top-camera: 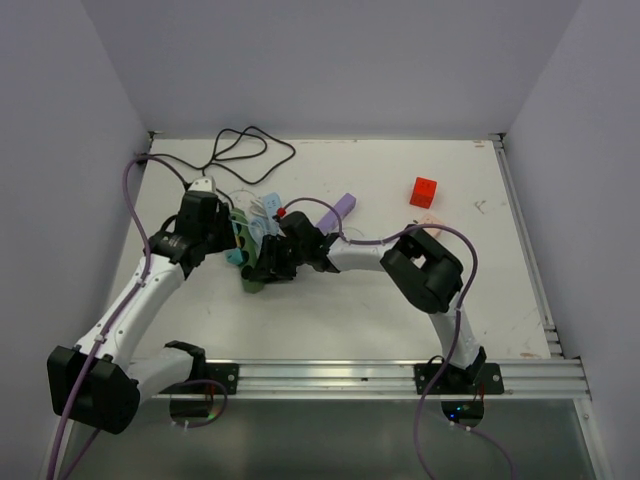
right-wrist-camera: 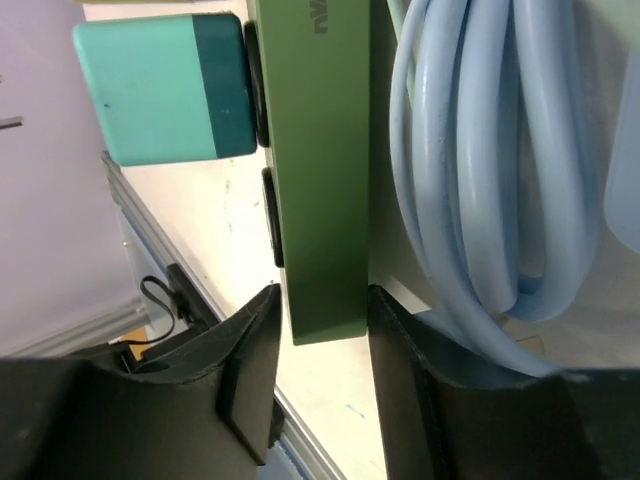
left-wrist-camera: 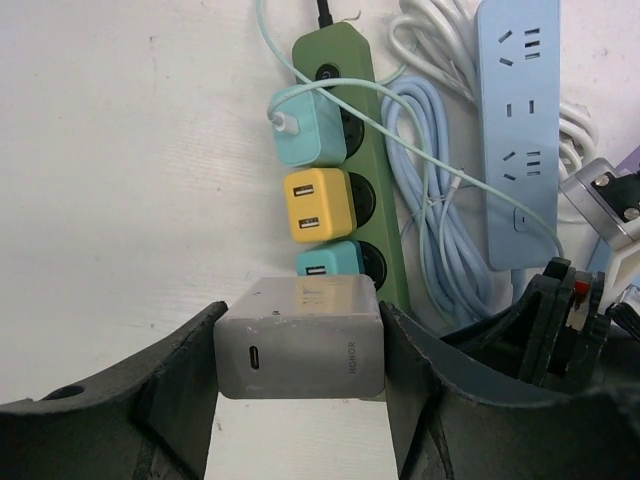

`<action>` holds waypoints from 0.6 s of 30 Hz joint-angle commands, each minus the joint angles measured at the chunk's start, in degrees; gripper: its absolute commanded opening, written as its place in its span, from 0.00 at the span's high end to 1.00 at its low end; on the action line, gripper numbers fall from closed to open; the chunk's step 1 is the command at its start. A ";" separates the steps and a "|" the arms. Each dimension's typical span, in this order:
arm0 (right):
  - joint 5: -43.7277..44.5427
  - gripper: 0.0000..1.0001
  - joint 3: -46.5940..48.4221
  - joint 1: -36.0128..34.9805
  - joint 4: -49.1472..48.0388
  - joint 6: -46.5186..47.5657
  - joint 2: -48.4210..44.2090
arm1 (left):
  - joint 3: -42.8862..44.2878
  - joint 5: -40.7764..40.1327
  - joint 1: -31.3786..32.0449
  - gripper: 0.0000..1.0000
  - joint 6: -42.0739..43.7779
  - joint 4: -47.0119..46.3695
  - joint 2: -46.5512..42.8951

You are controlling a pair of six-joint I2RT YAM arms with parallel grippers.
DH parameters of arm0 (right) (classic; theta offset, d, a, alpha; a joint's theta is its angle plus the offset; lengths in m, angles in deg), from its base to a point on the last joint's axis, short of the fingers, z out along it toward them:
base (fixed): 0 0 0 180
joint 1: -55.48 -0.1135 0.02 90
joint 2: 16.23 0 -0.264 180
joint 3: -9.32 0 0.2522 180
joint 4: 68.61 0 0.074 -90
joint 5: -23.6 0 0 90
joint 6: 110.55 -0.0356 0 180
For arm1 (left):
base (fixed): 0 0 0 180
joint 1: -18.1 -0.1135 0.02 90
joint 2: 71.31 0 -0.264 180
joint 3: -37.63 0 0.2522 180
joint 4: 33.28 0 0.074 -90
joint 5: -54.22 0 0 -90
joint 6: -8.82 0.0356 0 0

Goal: Pull the plug off the socket

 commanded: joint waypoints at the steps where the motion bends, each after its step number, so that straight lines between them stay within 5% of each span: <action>1: 0.36 0.49 -2.79 0.70 1.43 0.64 1.06 | 3.25 -1.13 0.03 1.00 0.74 -3.36 -1.35; 2: 0.54 0.37 -2.62 0.79 1.33 1.25 0.44 | 3.60 -1.21 0.03 1.00 0.74 -3.27 -1.70; 6: 2.47 0.22 -1.91 0.79 2.82 3.18 -4.12 | 6.58 -2.53 -0.06 1.00 0.56 -1.61 -1.88; 18: 4.41 0.17 -7.27 0.70 9.94 8.71 -19.24 | 10.02 4.84 -0.06 1.00 1.00 -3.97 0.14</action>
